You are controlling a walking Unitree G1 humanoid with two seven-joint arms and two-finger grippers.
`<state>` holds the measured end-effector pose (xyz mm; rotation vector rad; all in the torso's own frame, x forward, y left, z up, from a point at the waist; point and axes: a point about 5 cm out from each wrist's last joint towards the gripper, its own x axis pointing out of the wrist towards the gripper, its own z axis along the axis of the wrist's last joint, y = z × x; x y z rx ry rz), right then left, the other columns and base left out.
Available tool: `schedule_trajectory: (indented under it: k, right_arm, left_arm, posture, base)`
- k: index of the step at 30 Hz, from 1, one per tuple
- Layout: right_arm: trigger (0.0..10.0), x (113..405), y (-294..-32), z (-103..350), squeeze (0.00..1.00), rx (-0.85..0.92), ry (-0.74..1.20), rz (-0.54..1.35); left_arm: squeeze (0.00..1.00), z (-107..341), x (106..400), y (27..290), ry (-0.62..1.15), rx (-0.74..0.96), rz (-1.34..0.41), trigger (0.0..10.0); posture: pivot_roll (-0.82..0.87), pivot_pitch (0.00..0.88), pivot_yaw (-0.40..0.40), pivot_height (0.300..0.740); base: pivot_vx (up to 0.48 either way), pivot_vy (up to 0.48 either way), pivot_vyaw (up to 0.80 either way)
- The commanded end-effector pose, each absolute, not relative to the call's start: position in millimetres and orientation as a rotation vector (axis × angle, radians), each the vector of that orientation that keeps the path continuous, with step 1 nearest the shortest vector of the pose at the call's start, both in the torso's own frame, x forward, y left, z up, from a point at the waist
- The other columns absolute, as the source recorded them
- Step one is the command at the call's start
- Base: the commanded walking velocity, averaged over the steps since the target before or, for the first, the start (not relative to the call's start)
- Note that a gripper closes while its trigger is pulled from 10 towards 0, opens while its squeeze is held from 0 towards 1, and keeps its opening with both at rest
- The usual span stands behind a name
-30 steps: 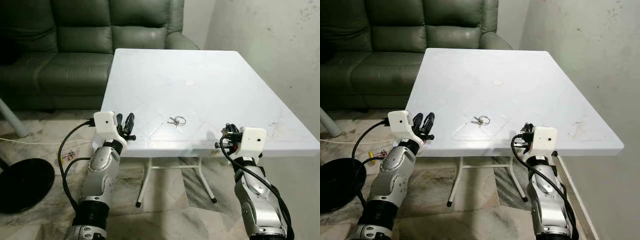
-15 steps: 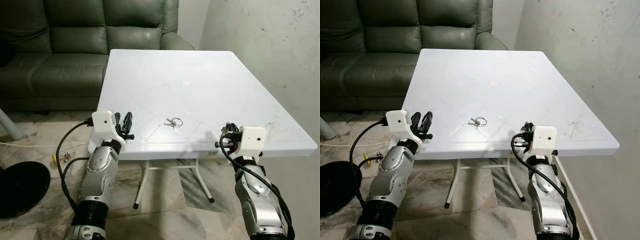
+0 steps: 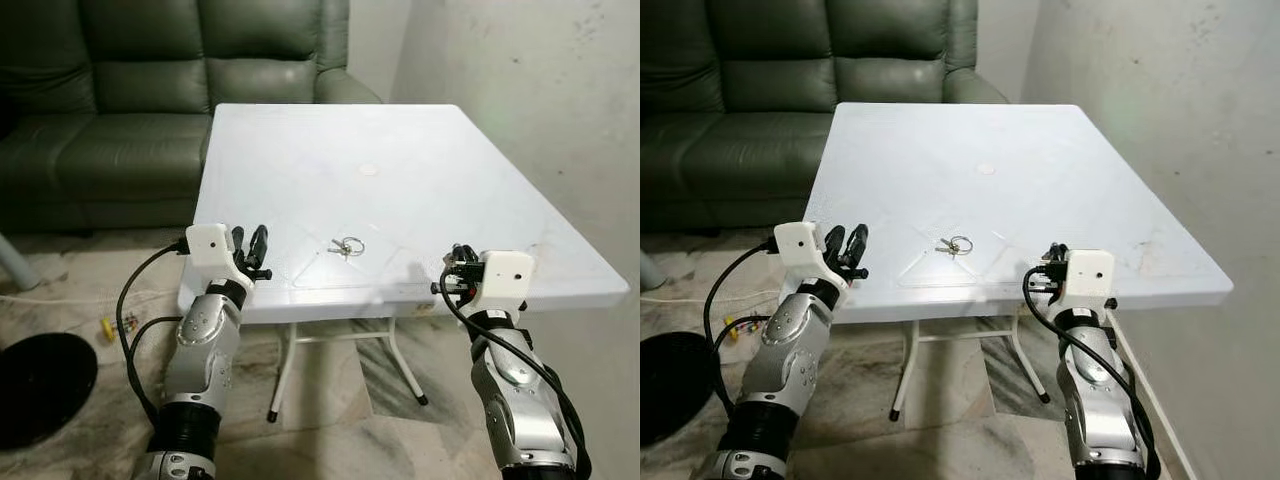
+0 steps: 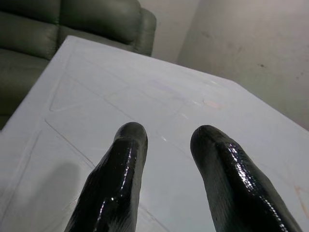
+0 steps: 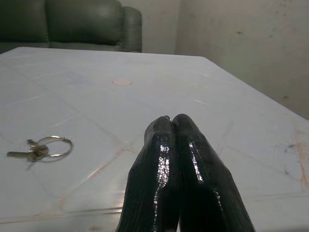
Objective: Hang keys on a hook
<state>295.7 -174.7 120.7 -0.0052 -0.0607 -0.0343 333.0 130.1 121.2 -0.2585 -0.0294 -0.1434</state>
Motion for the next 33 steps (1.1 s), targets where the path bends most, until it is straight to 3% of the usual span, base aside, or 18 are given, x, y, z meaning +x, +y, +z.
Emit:
schedule_trajectory:
  k: [1, 27, 33]
  right_arm:
    - [10.0, 297.3, -175.3, 122.6, 0.0, -0.014, -0.063, -0.04]
    - [10.0, 298.6, -175.8, 123.3, 0.0, -0.015, -0.069, -0.048]
    - [10.0, 298.7, -175.2, 123.3, 0.0, -0.015, -0.069, -0.044]
  left_arm:
    - [0.0, 120.9, 334.7, 130.9, -0.012, -0.252, -0.129, 10.0]
    - [0.0, 120.9, 338.7, 129.2, 0.012, -0.242, -0.134, 10.0]
    - [0.0, 121.6, 338.1, 127.6, 0.004, -0.25, -0.141, 10.0]
  posture:
    - [0.06, 0.0, -0.049, 0.74]
    - [0.06, 0.0, -0.042, 0.74]
    - [0.06, 0.0, -0.042, 0.74]
  base:
    - [0.0, 0.0, -0.74]
    - [0.0, 0.0, -0.74]
    - [0.0, 0.441, -0.74]
